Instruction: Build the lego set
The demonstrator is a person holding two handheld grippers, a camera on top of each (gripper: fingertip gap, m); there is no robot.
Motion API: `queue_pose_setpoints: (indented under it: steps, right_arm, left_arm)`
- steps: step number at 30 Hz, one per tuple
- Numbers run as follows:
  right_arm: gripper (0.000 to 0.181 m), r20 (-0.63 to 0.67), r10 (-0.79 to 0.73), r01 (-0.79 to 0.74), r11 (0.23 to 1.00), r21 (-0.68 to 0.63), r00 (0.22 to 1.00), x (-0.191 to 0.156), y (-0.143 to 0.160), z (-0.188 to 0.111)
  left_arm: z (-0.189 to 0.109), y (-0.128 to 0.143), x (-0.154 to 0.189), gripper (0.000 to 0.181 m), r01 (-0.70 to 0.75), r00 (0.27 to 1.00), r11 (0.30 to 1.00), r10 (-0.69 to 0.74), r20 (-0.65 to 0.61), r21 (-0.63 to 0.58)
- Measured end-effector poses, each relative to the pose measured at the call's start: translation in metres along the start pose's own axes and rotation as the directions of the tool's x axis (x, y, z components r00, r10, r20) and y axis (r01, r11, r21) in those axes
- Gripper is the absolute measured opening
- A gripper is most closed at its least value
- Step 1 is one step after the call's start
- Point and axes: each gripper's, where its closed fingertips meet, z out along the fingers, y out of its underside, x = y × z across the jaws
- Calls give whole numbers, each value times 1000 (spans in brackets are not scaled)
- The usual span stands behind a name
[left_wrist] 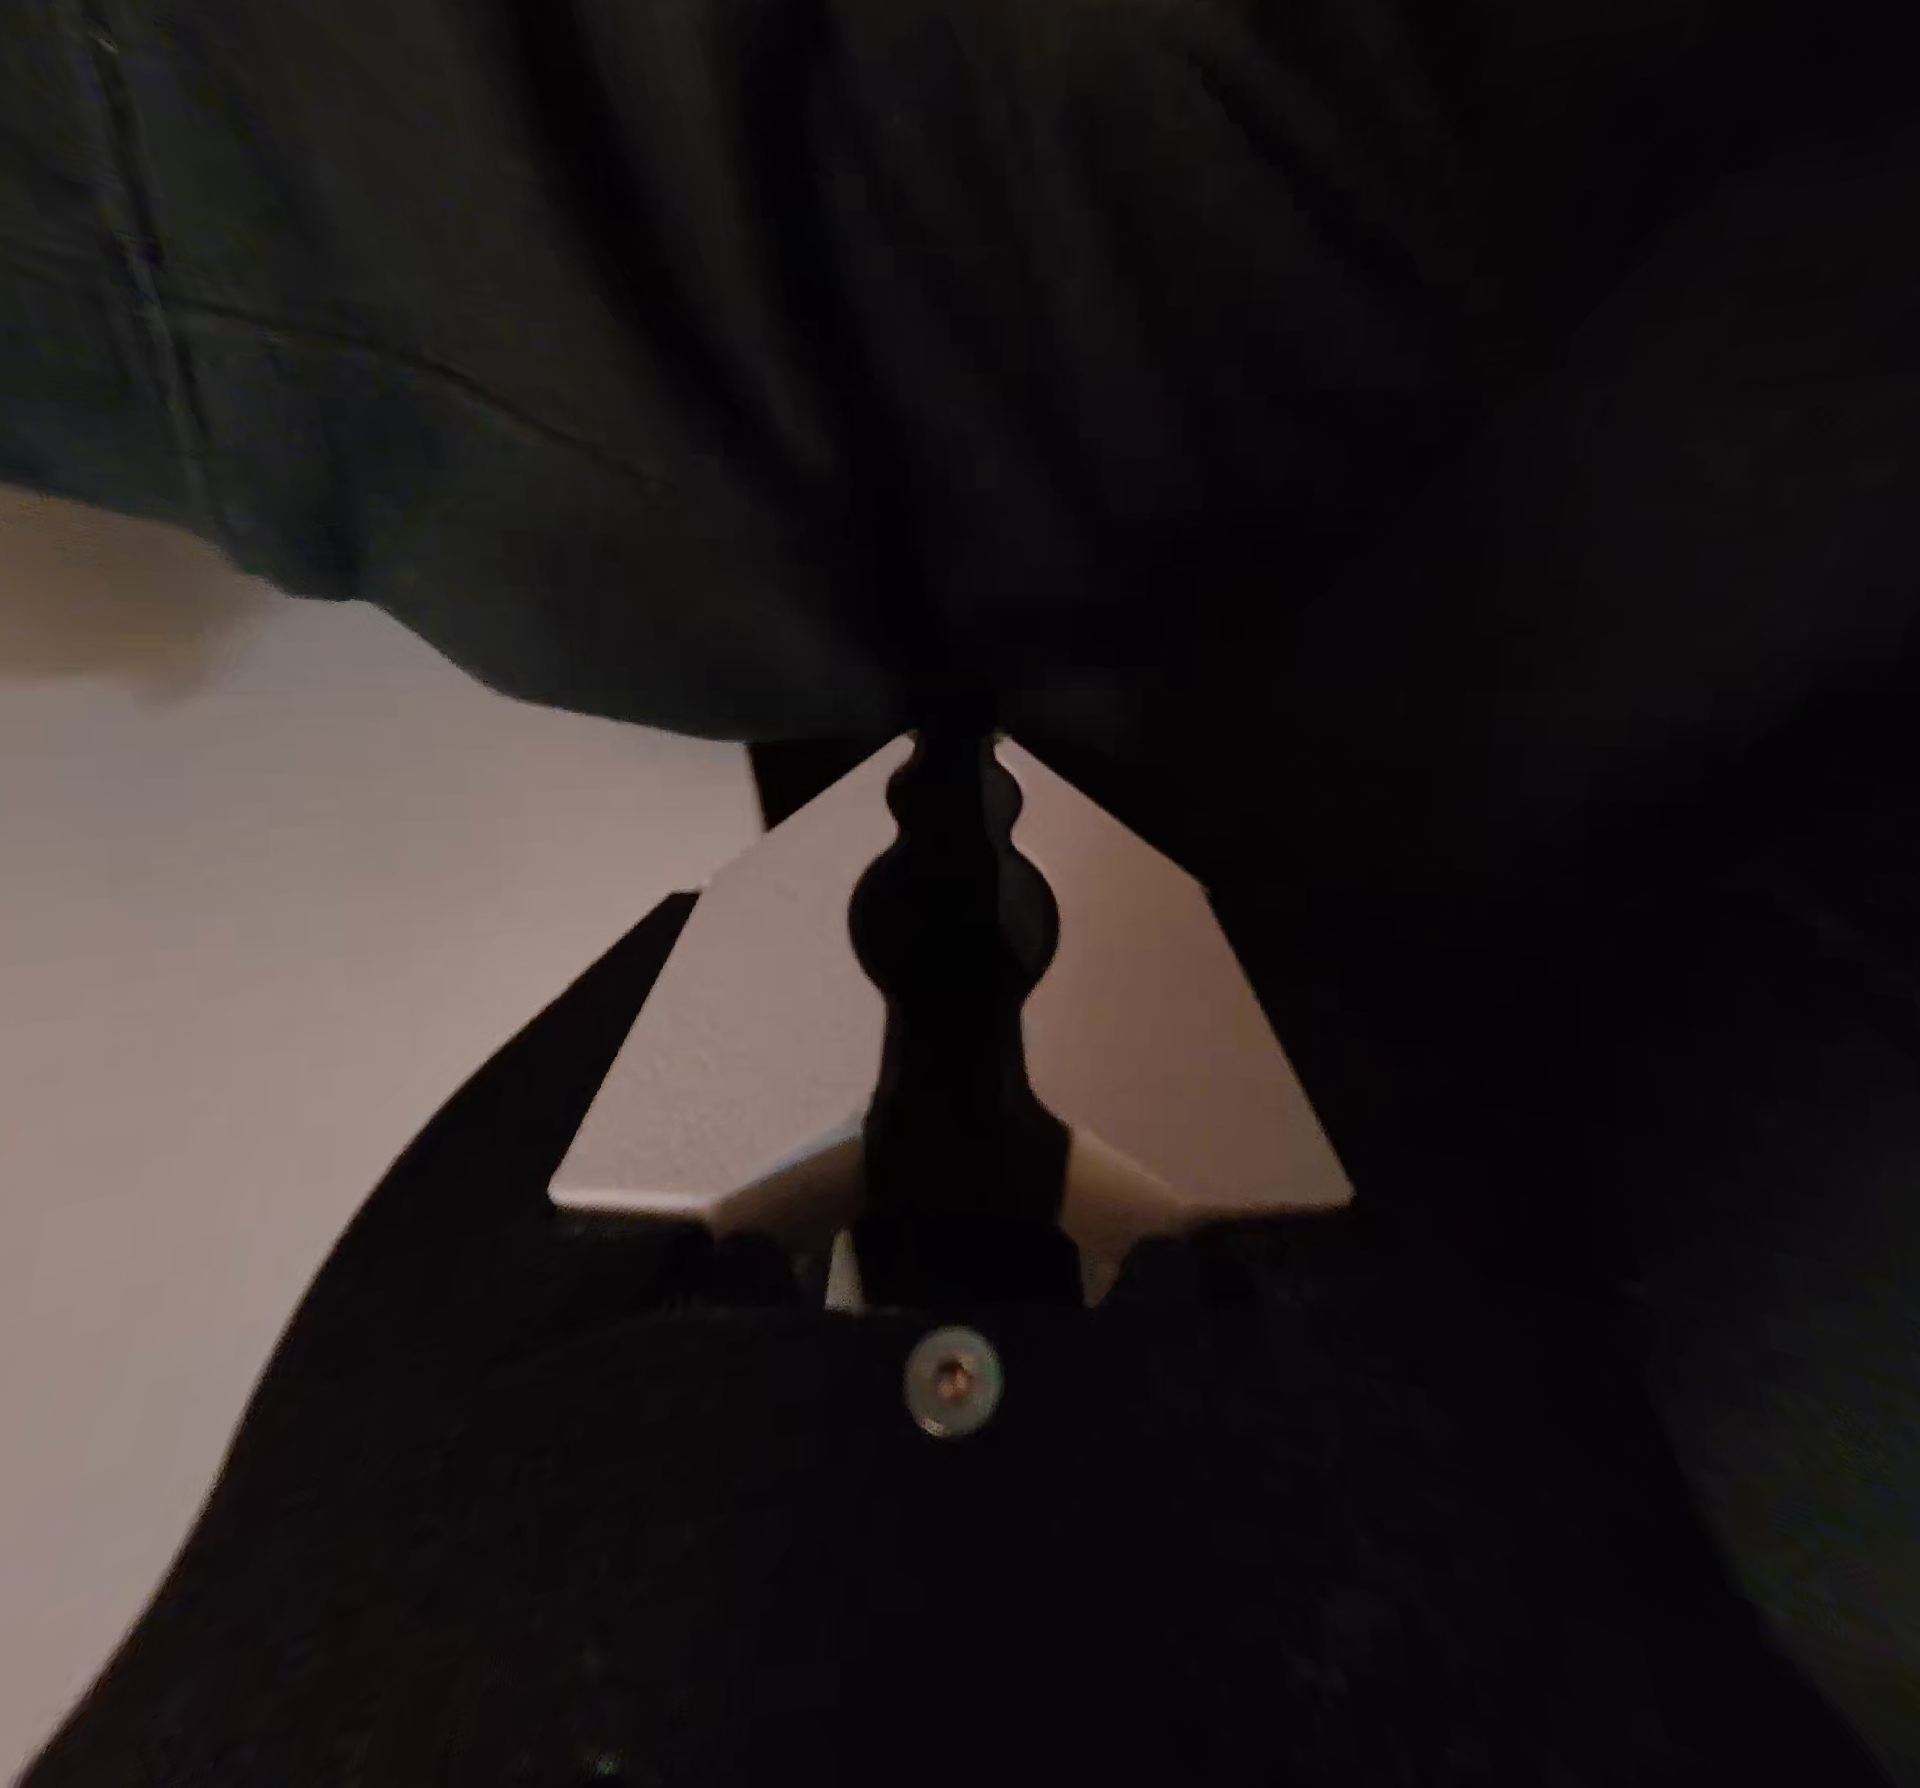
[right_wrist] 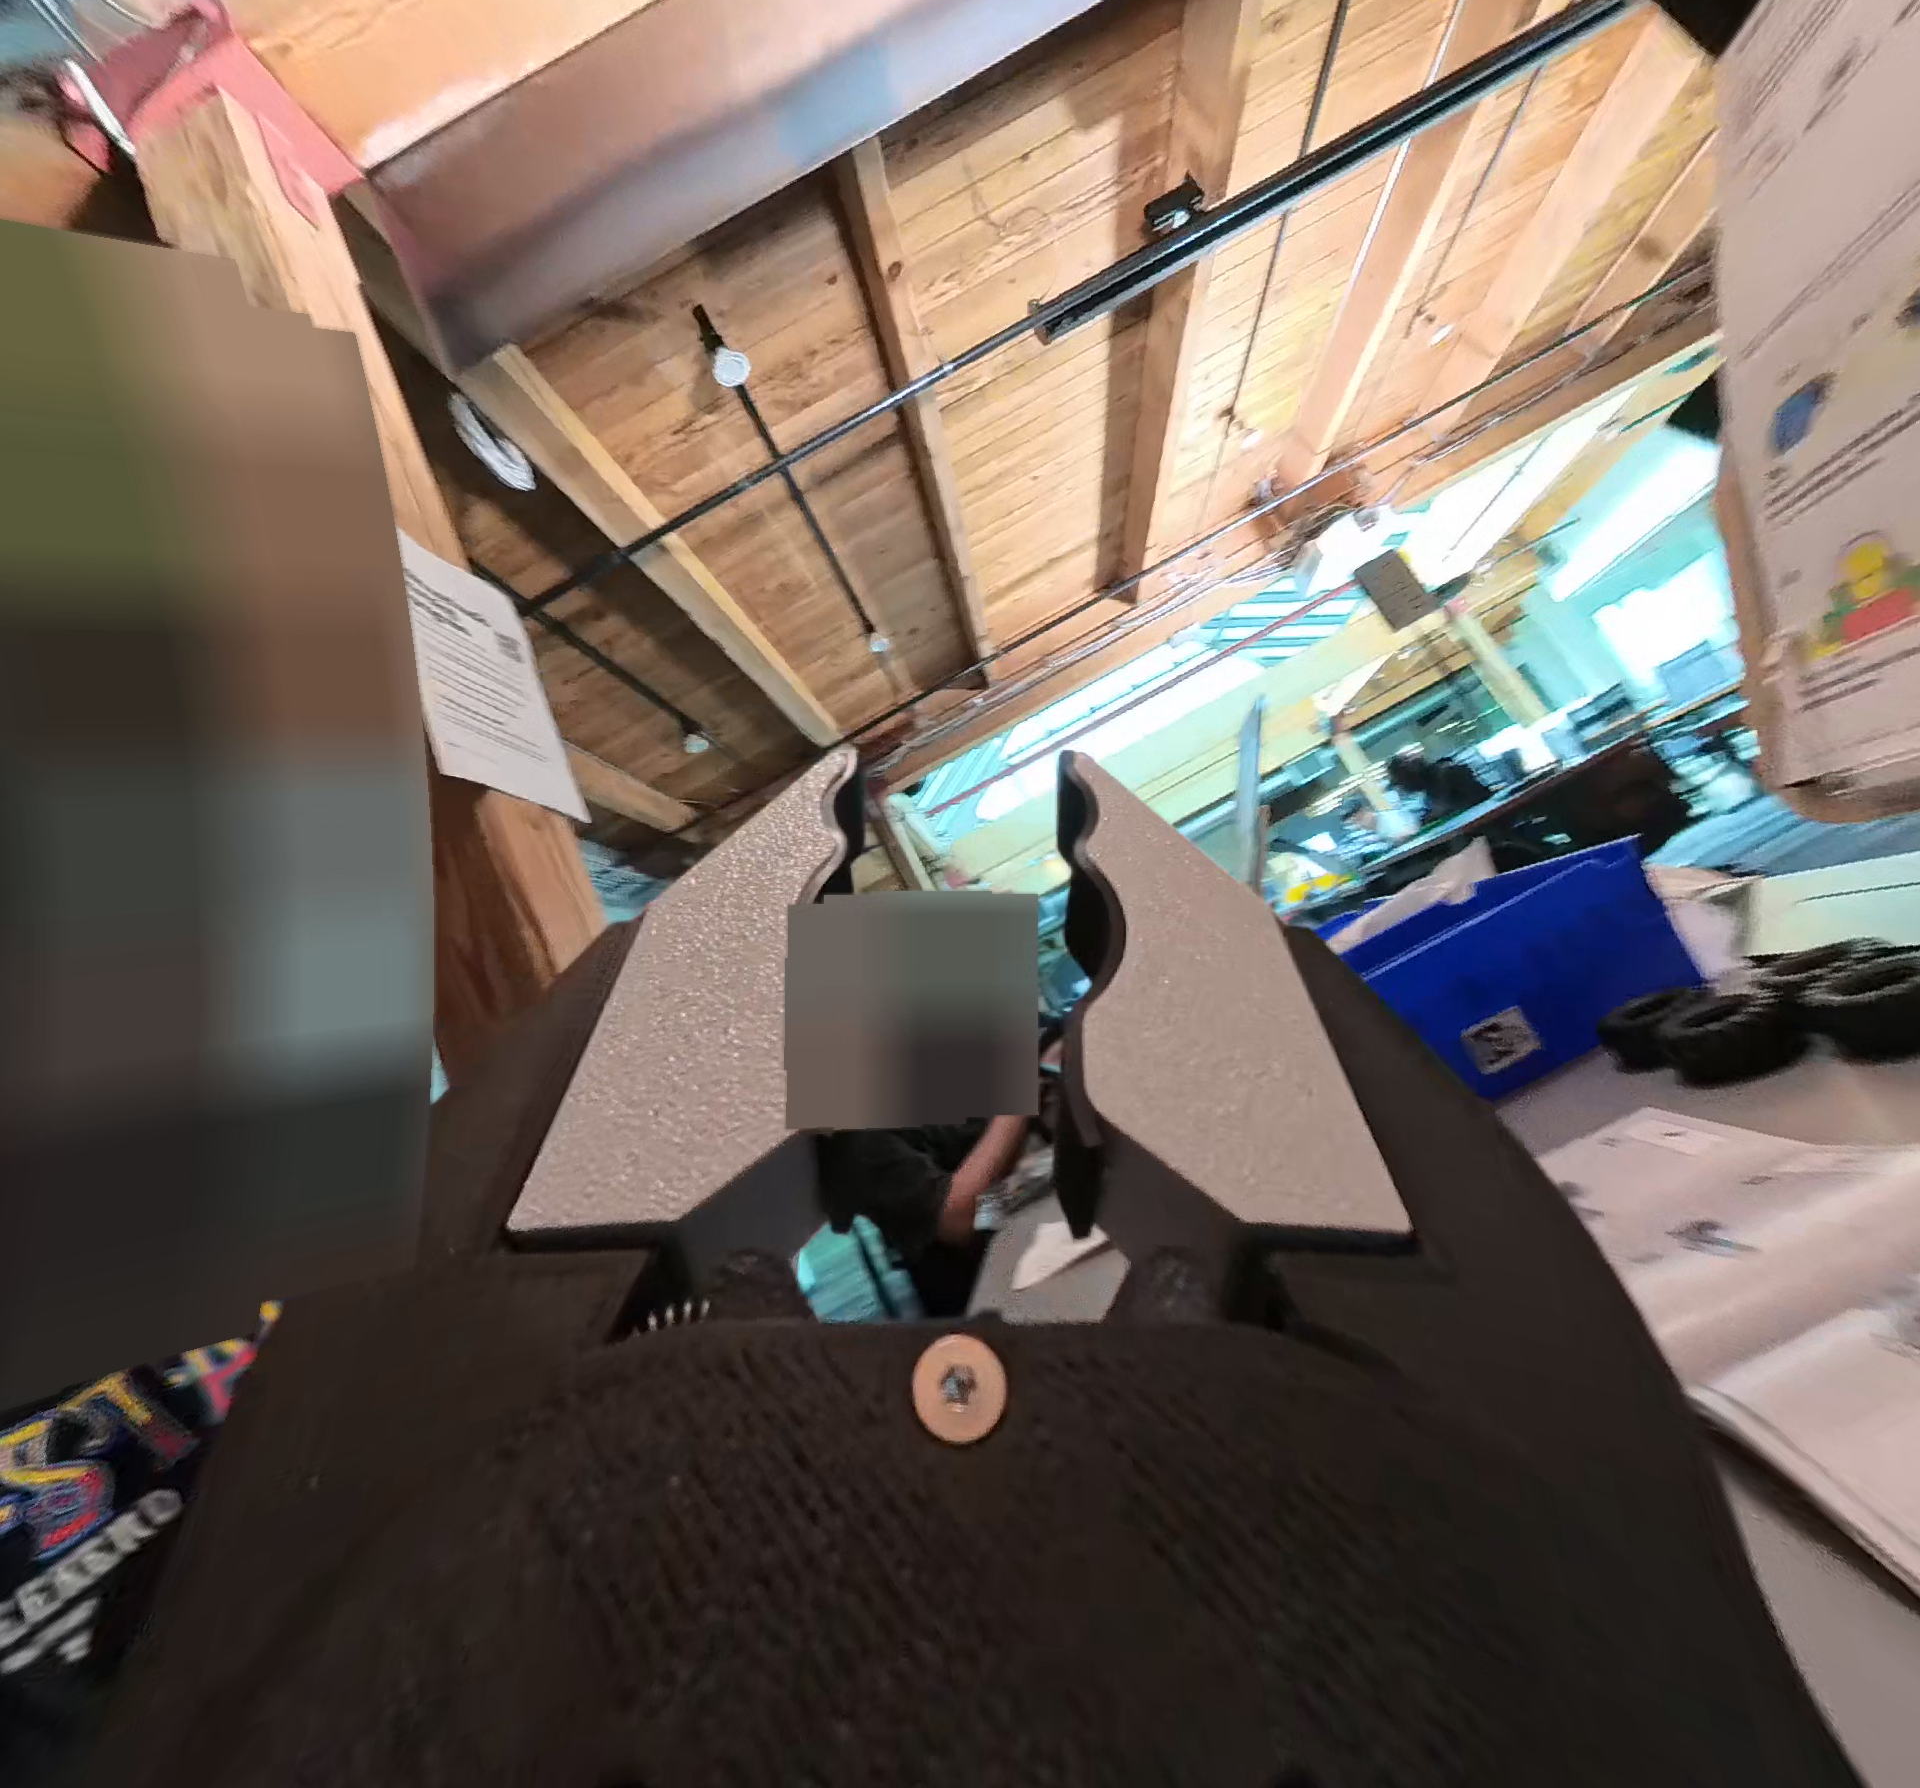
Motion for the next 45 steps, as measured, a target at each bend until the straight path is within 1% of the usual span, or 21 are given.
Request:
queue_pose_setpoints:
  steps: [1,2,3,5,8,10,12,14,18,20,22,25,27,31,33,37,42,45]
  right_arm:
    - [39,-30,-39,39,999,13,999,1,-4,-7]
    - [41,-59,-66,68,997,33,996,2,-9,-13]
    - [43,-74,-76,80,995,59,994,2,-14,-19]
    - [42,-55,-81,85,993,84,995,-5,-20,-26]
    - [44,-57,-110,113,992,63,992,-9,-19,-30]
    - [45,-66,-124,129,989,67,990,-10,-21,-32]
    - [45,-45,-118,121,990,66,992,-13,-19,-31]
    - [45,-46,-116,118,991,55,992,-12,-15,-29]
    - [46,-46,-117,119,992,36,992,-11,-8,-27]
    - [46,-49,-116,118,992,36,992,-10,-7,-27]
    - [45,-46,-117,119,992,36,992,-10,-7,-26]
    - [46,-52,-123,124,992,24,991,-9,-5,-26]
    - [46,-57,-121,122,992,21,991,-7,-3,-26]
    - [46,-56,-127,127,992,5,990,-7,1,-24]
    - [46,-58,-129,129,992,0,990,-7,2,-24]
    - [46,-55,-124,123,992,-14,991,-7,7,-23]
    - [46,-61,-130,129,992,-19,990,-7,8,-23]
    - [46,-66,-127,127,992,-16,990,-7,7,-24]
  left_arm:
    - [4,-1,8,6,41,999,999,-42,-35,-16]
    - [9,-1,12,6,75,996,997,-77,-49,-35]
    - [13,0,12,6,82,996,995,-83,-33,-51]
    - [17,3,6,12,61,998,995,-60,16,-78]
    - [16,2,5,15,27,998,996,-22,57,-87]
    - [19,5,10,9,14,999,995,-10,39,-103]
    - [21,7,9,9,23,999,993,-19,40,-115]
    - [21,7,8,9,61,998,992,-58,31,-110]
    - [15,3,7,12,154,988,987,-155,-5,-39]
    - [14,6,5,10,187,982,982,-187,-7,-42]
    - [16,7,6,9,182,983,982,-183,-10,-58]
    - [20,9,8,7,109,994,989,-109,6,-98]
    - [21,9,8,6,122,992,987,-123,-3,-104]
    - [25,13,10,5,193,980,974,-196,-16,-116]
    - [25,14,11,4,191,981,974,-194,-15,-119]
    - [19,14,15,0,150,987,986,-154,-45,-77]
    - [6,19,14,0,186,982,983,-186,-34,4]
    - [3,18,8,0,209,978,977,-210,3,34]
